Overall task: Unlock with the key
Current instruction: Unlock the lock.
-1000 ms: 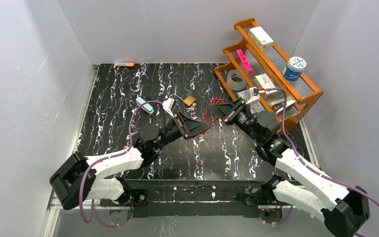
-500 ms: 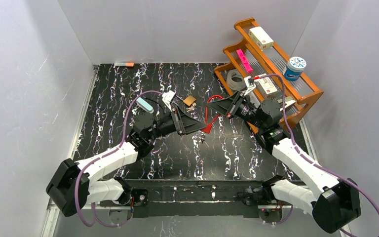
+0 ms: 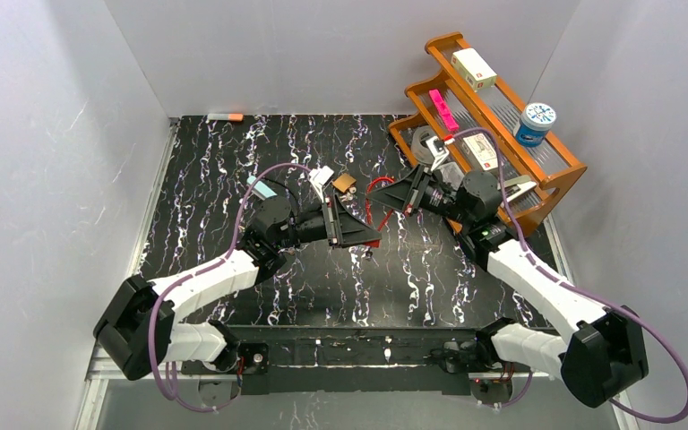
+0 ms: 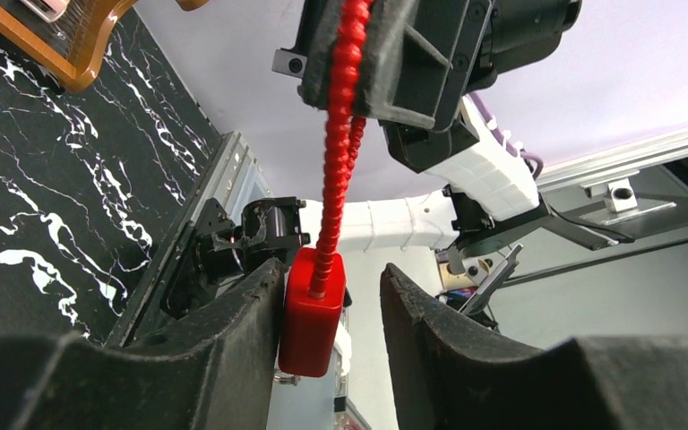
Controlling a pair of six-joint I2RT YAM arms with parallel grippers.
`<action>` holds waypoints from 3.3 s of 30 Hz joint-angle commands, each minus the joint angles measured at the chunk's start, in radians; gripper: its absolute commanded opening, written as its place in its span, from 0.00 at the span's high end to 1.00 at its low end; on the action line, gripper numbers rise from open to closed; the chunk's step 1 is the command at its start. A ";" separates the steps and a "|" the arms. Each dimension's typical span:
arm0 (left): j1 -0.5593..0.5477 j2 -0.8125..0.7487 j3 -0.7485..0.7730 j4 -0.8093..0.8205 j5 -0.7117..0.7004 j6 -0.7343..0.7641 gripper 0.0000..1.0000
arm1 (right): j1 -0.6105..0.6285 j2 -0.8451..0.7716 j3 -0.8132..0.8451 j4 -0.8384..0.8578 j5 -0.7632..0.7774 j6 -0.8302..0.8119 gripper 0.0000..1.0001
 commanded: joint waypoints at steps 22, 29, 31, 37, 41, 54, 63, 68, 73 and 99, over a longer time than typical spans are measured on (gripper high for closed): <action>-0.003 -0.223 -0.030 -0.073 -0.464 0.147 1.00 | -0.009 -0.255 -0.238 0.190 0.099 0.044 0.11; -0.003 -0.197 -0.052 0.034 -0.525 0.064 1.00 | 0.052 -0.202 -0.297 0.410 0.087 0.119 0.25; -0.004 -0.185 -0.054 0.050 -0.527 0.047 1.00 | 0.089 -0.174 -0.283 0.427 0.113 0.107 0.30; -0.004 -0.168 -0.082 0.113 -0.534 0.008 1.00 | 0.148 -0.085 -0.243 0.469 0.143 0.100 0.57; -0.004 -0.171 -0.091 0.126 -0.539 0.001 1.00 | 0.161 -0.080 -0.244 0.488 0.166 0.107 0.66; -0.003 -0.168 -0.113 0.167 -0.539 -0.026 1.00 | 0.179 -0.031 -0.203 0.480 0.180 0.114 0.63; -0.003 -0.171 -0.127 0.200 -0.550 -0.022 1.00 | 0.200 0.009 -0.196 0.523 0.172 0.160 0.75; -0.003 -0.169 -0.130 0.218 -0.556 -0.018 1.00 | 0.210 0.008 -0.208 0.530 0.187 0.167 0.79; -0.003 -0.171 -0.136 0.229 -0.558 -0.020 1.00 | 0.211 0.011 -0.204 0.530 0.185 0.173 0.94; -0.073 -0.212 -0.182 0.273 -0.579 0.054 1.00 | 0.211 0.094 -0.158 0.583 0.292 0.503 0.99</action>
